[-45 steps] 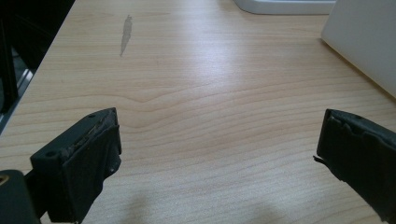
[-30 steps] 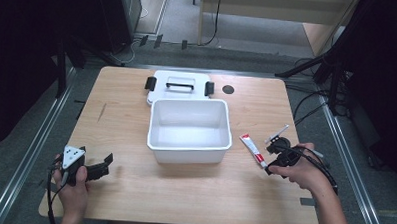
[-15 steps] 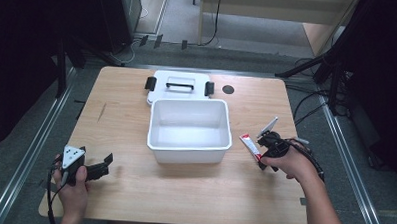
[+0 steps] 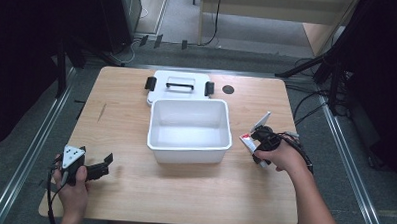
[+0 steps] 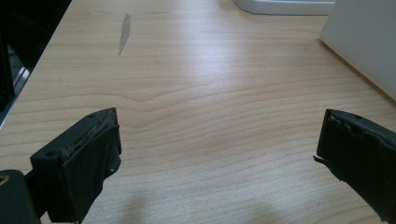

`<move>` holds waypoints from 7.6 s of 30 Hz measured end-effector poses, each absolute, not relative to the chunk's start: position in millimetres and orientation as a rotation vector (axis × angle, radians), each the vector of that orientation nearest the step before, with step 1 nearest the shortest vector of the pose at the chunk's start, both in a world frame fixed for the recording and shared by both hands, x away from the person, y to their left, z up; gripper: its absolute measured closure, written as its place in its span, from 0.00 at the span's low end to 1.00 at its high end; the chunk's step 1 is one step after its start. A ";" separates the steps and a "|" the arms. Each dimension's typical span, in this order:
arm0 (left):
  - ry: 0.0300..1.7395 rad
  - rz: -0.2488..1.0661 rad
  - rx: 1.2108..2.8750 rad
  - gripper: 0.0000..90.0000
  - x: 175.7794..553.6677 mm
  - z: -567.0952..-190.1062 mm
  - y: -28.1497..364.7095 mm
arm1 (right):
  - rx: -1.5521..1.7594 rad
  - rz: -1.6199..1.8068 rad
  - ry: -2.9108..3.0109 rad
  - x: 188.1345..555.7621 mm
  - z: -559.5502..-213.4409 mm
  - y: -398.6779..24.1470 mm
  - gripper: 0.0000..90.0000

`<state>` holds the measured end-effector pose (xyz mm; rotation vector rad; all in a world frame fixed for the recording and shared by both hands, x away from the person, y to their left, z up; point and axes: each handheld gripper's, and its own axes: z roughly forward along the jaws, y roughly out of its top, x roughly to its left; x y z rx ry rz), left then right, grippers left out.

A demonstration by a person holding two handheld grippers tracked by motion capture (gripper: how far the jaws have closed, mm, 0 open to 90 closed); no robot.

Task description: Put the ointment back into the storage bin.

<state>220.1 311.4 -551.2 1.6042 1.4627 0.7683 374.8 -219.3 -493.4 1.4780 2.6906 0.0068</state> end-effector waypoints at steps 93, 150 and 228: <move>1.471 0.758 1.613 0.01 221.8 -551.1 311.3 | 1.615 0.241 2.623 400.7 -380.1 -180.5 0.81; 1.466 0.765 1.635 0.01 222.7 -551.1 309.8 | 1.395 0.267 2.825 401.5 -365.9 -85.6 0.81; 1.474 0.753 1.629 0.01 222.9 -551.1 310.9 | 1.106 0.087 2.914 381.2 -434.4 -70.6 0.75</move>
